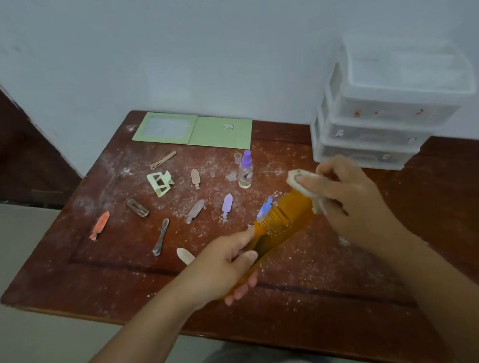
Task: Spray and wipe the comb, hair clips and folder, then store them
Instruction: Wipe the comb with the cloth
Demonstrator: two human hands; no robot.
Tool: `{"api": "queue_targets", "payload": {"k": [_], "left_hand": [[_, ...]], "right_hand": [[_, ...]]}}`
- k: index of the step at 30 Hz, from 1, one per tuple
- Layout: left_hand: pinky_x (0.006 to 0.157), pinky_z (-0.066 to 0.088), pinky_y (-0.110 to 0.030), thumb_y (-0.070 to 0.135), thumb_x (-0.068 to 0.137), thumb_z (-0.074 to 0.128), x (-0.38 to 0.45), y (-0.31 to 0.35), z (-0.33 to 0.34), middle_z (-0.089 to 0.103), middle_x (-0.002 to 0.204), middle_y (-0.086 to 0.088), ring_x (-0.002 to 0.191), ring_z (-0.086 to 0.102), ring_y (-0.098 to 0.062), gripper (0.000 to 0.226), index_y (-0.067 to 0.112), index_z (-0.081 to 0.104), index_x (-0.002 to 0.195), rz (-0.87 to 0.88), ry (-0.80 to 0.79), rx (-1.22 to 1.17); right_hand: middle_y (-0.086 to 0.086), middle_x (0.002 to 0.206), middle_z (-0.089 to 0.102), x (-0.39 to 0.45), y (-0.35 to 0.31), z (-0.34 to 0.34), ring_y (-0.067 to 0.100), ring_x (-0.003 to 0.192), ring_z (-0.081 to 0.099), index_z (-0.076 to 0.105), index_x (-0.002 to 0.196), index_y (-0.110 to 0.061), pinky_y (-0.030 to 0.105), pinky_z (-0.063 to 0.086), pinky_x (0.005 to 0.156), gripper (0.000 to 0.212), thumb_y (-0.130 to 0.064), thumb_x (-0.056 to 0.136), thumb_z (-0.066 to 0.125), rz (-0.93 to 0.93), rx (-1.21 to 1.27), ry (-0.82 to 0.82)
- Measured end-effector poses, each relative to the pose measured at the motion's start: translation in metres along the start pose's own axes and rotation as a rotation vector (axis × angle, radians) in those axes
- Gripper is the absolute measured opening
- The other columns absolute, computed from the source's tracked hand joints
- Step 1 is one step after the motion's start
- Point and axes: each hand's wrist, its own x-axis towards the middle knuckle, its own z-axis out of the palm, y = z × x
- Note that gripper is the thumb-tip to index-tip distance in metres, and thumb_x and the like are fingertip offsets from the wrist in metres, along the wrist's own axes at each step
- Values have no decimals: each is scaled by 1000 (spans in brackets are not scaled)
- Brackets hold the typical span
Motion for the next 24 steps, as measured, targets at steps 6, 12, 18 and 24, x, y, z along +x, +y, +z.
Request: {"api": "queue_targets", "payload": {"k": [6, 12, 18, 24], "left_hand": [[34, 35, -16, 4, 96, 33, -3, 5, -2, 51, 60, -1, 34, 42, -3, 42, 28, 42, 129, 6, 28, 37], [35, 36, -16, 4, 96, 33, -3, 7, 8, 52, 59, 2, 36, 42, -3, 46, 47, 43, 110, 6, -23, 52], [33, 34, -16, 5, 96, 33, -6, 6, 3, 52, 55, 2, 34, 42, -4, 41, 32, 45, 125, -33, 53, -5], [35, 37, -16, 7, 96, 34, -10, 13, 6, 53, 59, 3, 34, 43, -4, 33, 32, 48, 113, 30, 103, 126]], "right_hand": [[6, 68, 51, -24, -10, 31, 13, 68, 31, 48, 101, -18, 29, 27, 63, 40, 3, 67, 47, -240, -182, -177], [11, 64, 49, 2, -7, 43, 18, 57, 40, 67, 100, -5, 26, 31, 47, 37, 12, 69, 55, -10, -66, -140], [9, 68, 51, -14, -17, 8, 13, 63, 40, 65, 99, -12, 26, 31, 57, 36, 4, 73, 45, -150, -34, -130], [-2, 83, 34, -42, -27, 31, 14, 70, 34, 48, 106, -17, 27, 31, 68, 34, -5, 74, 43, -189, -178, -152]]}}
